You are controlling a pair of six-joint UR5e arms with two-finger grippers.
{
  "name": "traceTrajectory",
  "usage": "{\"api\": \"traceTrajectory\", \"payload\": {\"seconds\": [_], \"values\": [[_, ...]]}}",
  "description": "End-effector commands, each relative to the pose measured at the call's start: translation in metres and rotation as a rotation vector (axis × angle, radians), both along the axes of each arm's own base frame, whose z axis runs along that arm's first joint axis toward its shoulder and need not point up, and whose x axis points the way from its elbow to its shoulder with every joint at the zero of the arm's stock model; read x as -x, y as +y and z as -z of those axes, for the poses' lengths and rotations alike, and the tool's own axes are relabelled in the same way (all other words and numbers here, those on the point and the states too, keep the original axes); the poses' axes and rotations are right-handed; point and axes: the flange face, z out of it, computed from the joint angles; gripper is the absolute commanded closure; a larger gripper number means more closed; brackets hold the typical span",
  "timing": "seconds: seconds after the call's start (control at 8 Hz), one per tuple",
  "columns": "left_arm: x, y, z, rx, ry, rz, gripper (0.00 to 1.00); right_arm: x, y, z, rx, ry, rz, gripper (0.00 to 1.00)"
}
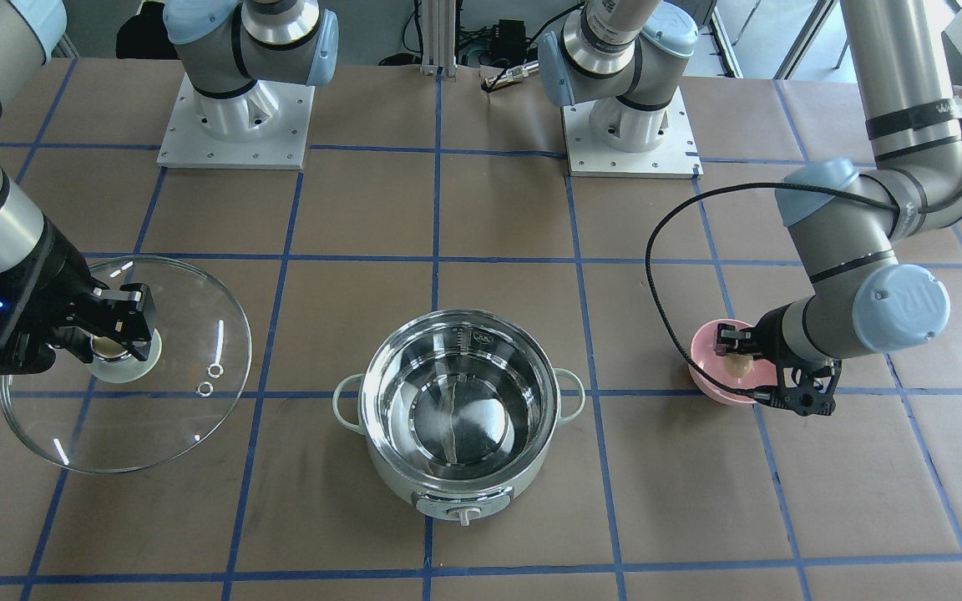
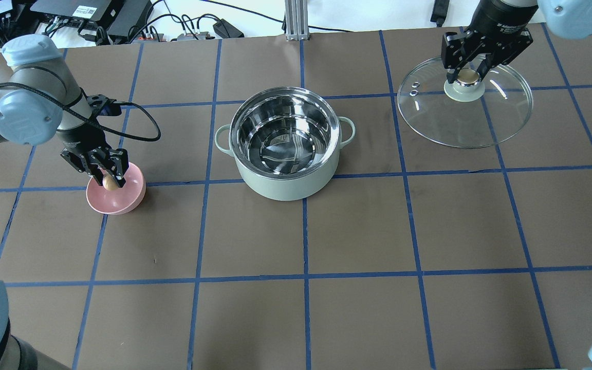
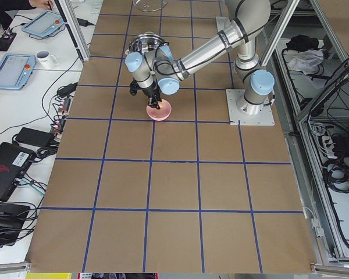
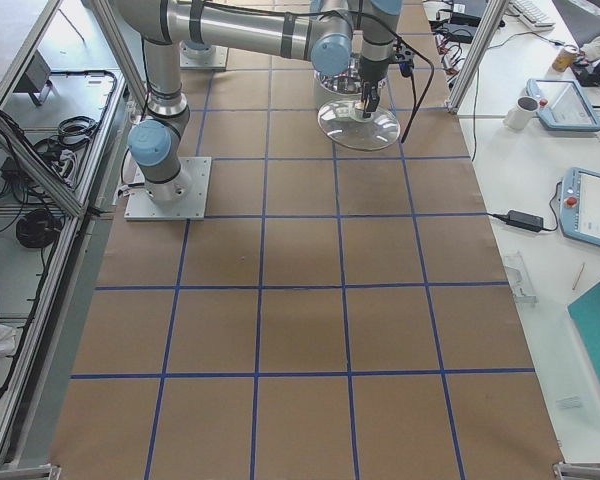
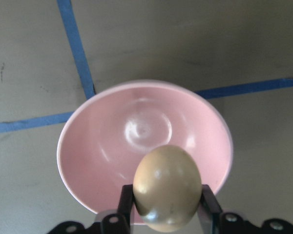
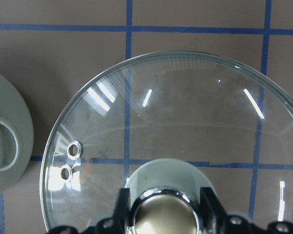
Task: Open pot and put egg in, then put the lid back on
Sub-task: 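Close the left gripper on the egg and lift it from the bowl, then carry the egg with the left gripper over the open pot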
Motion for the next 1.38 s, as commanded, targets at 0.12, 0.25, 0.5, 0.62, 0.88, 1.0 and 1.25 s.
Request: {"api": "traceTrajectory", "payload": {"seconds": [0.12,0.25,0.5,0.62,0.88,1.0,1.25], "values": [[0.082,-0.006,-0.093,0.123,0.094,-0.07,0.75,0.0,0.0,-0.001,0.003,0.0,-0.001,1.0],[0.132,-0.011,-0.109,0.211,0.09,-0.004,0.74,0.0,0.001,-0.001,0.001,0.0,-0.001,1.0],[0.229,-0.007,-0.121,0.327,0.152,0.001,0.73,0.0,0.0,0.0,0.0,-0.002,-0.001,1.0],[0.26,-0.009,-0.117,0.383,0.165,-0.013,0.73,0.0,0.0,-0.001,0.001,-0.002,-0.001,1.0],[0.332,-0.011,-0.071,0.375,0.217,-0.052,0.73,0.0,0.0,0.0,0.0,-0.002,-0.001,1.0],[0.358,-0.012,-0.055,0.395,0.231,-0.068,0.73,0.0,0.0,0.0,0.0,-0.002,-0.001,1.0],[0.366,-0.021,-0.04,0.375,0.254,-0.056,0.73,0.0,0.0,0.001,-0.001,-0.004,-0.003,1.0]]}}
